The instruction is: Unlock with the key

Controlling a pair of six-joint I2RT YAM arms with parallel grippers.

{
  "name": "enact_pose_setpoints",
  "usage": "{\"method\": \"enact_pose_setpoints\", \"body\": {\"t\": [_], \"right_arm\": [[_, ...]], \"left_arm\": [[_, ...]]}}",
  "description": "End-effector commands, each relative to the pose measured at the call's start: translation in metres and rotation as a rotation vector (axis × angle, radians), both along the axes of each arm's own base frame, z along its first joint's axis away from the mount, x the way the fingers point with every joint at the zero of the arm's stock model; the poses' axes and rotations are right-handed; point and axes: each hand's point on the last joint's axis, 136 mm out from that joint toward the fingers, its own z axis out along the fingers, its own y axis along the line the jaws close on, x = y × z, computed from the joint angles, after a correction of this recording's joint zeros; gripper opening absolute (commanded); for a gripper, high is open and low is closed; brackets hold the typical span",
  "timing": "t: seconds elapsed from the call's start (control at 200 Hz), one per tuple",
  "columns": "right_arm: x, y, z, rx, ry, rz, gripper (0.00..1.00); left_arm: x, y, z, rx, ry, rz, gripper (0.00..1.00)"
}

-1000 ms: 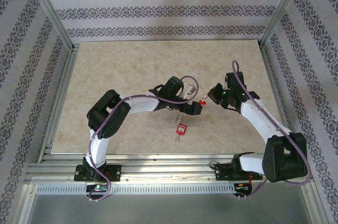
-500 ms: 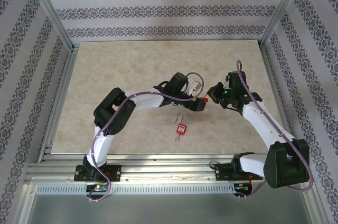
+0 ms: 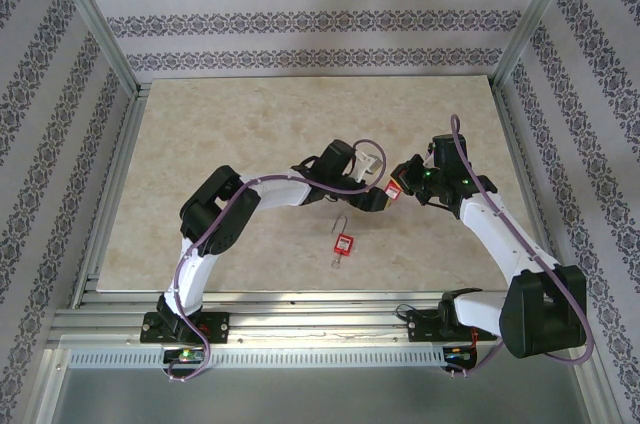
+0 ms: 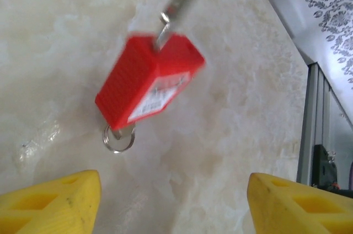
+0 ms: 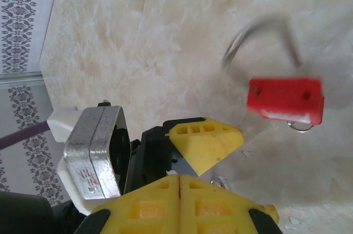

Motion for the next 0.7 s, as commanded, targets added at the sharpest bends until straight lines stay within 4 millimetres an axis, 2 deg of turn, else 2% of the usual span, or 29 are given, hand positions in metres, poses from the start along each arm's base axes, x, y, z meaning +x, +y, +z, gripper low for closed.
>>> {"method": "enact_pose_setpoints", "body": {"t": [0.0, 0.075, 0.175, 0.275, 0.355, 0.425, 0.465, 0.54, 0.695], "right_arm": [[-0.001, -0.001, 0.002, -0.019, -0.019, 0.021, 0.00], [0.002, -0.001, -0.003, -0.026, -0.014, 0.031, 0.00], [0.006, -0.008, -0.008, -0.071, -0.013, 0.029, 0.00], [0.006, -0.033, -0.012, -0.221, 0.006, 0.028, 0.00], [0.002, -0.057, -0.018, -0.352, 0.062, 0.017, 0.32], [0.002, -0.069, -0.025, -0.437, 0.110, 0.024, 0.54], [0.005, -0.070, -0.029, -0.450, 0.129, 0.032, 0.64], [0.013, -0.061, -0.044, -0.454, 0.182, 0.077, 0.72], [0.023, -0.047, -0.077, -0.493, 0.282, 0.089, 0.74]], "left_arm": [[-0.009, -0.001, 0.028, -0.088, -0.082, -0.038, 0.77], [-0.011, 0.000, 0.030, -0.101, -0.052, -0.047, 0.77], [-0.007, 0.004, 0.022, -0.058, -0.035, -0.015, 0.77], [-0.003, 0.010, 0.027, -0.060, -0.034, 0.028, 0.88], [-0.002, 0.015, 0.033, -0.039, -0.045, 0.049, 0.92], [-0.001, 0.021, 0.043, -0.035, -0.082, 0.071, 0.92], [0.000, 0.025, 0.048, -0.027, -0.101, 0.086, 0.92], [0.000, 0.032, 0.061, -0.016, -0.143, 0.106, 0.93], [-0.011, 0.049, 0.091, -0.032, -0.184, 0.136, 0.96]]}}
